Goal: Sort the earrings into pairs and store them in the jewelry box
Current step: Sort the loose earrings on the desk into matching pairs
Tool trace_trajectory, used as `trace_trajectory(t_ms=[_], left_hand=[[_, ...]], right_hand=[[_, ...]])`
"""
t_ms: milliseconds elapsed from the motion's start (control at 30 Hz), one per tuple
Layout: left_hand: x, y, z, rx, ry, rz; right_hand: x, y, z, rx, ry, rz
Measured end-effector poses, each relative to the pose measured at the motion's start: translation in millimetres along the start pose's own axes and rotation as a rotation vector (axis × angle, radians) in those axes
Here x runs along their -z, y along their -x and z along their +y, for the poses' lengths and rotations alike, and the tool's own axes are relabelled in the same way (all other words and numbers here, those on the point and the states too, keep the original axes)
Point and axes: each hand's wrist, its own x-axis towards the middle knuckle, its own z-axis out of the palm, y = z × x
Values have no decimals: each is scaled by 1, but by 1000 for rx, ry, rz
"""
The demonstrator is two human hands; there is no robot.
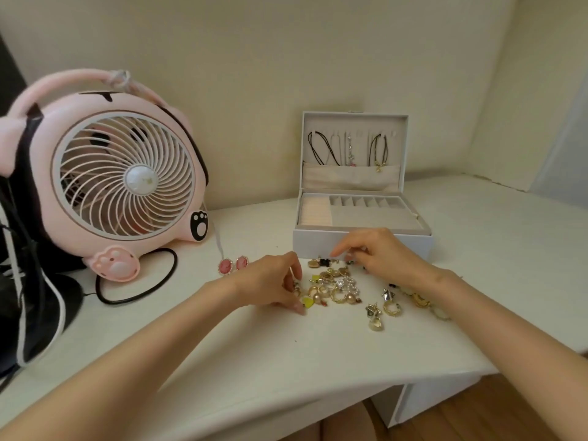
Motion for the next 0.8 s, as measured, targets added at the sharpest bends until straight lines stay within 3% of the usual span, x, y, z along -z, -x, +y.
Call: trace_trajectory(t_ms=[200, 300, 400, 500, 800], left_hand=[[-10, -10, 7, -122, 308, 109], [-6, -11, 3, -168, 310, 243], [-6, -12, 5, -204, 182, 364], [-9, -15, 8, -219, 129, 443], [-15, -19, 14, -280, 178, 384]], right_hand=[[2, 7, -1, 2, -47, 13], [14, 14, -5, -36, -39, -37], [19, 21, -15, -78, -38, -222], [10, 23, -23, -51, 213, -285], [-2, 19, -15, -52, 293, -246]])
